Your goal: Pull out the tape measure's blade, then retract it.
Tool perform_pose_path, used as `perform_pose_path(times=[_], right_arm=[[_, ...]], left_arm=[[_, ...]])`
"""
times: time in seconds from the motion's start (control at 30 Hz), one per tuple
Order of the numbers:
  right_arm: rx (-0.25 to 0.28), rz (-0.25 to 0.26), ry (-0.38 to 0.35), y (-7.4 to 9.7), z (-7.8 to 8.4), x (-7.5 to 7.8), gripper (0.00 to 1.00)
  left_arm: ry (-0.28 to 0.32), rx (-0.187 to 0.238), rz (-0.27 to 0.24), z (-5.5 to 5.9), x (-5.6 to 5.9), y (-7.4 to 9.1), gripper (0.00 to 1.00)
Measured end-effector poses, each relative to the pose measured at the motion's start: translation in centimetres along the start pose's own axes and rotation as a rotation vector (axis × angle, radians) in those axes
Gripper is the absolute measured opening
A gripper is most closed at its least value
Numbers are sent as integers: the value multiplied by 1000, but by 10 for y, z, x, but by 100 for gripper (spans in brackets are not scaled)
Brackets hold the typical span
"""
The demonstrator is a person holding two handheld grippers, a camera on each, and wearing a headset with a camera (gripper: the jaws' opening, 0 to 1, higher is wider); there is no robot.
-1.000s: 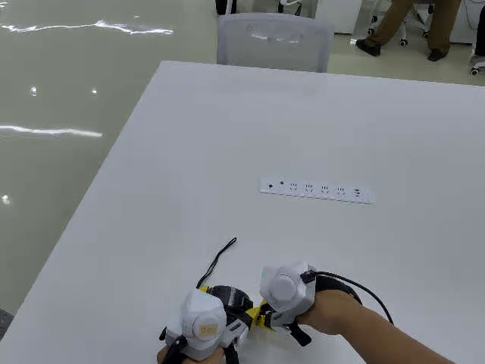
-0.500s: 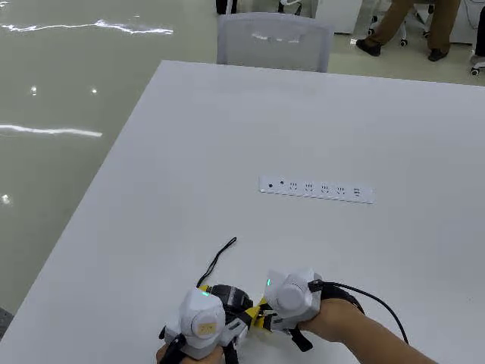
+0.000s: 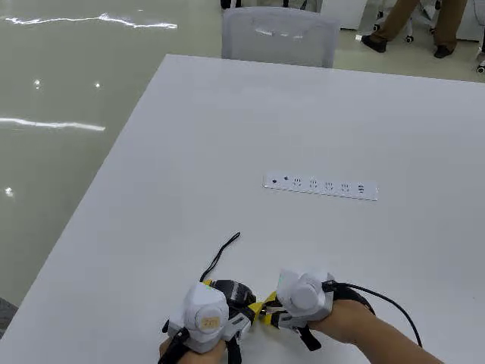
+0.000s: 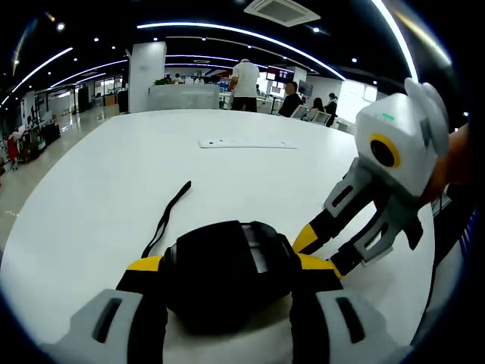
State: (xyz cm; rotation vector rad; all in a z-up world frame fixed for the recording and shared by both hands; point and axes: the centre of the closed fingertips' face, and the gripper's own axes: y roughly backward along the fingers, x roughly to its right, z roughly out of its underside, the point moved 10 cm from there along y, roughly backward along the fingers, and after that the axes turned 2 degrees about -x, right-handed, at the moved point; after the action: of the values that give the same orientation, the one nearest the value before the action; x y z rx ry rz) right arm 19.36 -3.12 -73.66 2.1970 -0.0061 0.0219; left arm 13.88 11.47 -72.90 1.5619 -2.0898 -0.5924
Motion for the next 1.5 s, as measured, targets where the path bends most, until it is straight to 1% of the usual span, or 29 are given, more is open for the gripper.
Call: perform_pose_path(times=[0.03,0.13,0.2,0.33,0.37,0.5,0.6,0.63,0.83,0.93,1.03,1.07,1.1,1.2,1.27,1.3,1.33,1.37,1.4,1.43,1.47,1.5], right_arm=[[5,4,-24,3,0,-4,15],[16,6,-39,0,0,1,15],[15,5,-72,-1,-2,1,15],[8,10,-76,-1,-7,-3,14],[5,10,-75,1,-8,-4,14],[-1,7,-74,1,-6,-2,14],[-1,7,-75,1,-9,-3,14],[-2,8,-77,1,-8,-2,14],[6,7,-75,0,-10,-3,14],[16,7,-62,1,-11,-4,14],[25,11,-53,1,-9,-4,15],[27,15,-63,1,-10,-4,15],[26,15,-79,1,-10,-5,15],[26,29,-60,1,-10,-6,15],[18,36,-68,1,-9,-6,16],[21,37,-70,-1,-7,-6,17],[14,34,-88,-1,-6,-8,16],[11,39,-109,-1,-3,-9,16],[10,48,-108,-1,-3,-10,17],[9,54,-108,0,-2,-11,18],[1,71,-122,1,0,-12,21],[0,79,-128,1,1,-11,25]], left_arm=[[-1,1,0,0,0,0,62],[-1,3,1,1,0,-1,62],[0,3,3,1,-1,-1,62],[1,3,3,1,-1,0,62],[1,2,3,1,0,0,62],[3,0,4,1,0,0,62],[4,1,3,1,0,0,62],[5,1,3,0,0,1,62],[7,0,3,1,-1,0,62],[7,0,3,0,0,0,62],[7,0,3,0,0,1,62],[7,1,1,0,1,1,62],[7,2,-1,0,1,1,63],[7,-4,-1,-2,2,3,63],[13,-8,-2,-2,2,2,64],[-1,-8,-1,-2,2,3,64],[-15,3,4,-3,2,3,64],[-80,17,20,-5,1,3,64],[-104,26,23,-6,1,4,64],[-112,34,30,-8,0,6,63],[-92,50,51,-10,-2,7,65],[-77,52,63,-11,-4,8,70]])
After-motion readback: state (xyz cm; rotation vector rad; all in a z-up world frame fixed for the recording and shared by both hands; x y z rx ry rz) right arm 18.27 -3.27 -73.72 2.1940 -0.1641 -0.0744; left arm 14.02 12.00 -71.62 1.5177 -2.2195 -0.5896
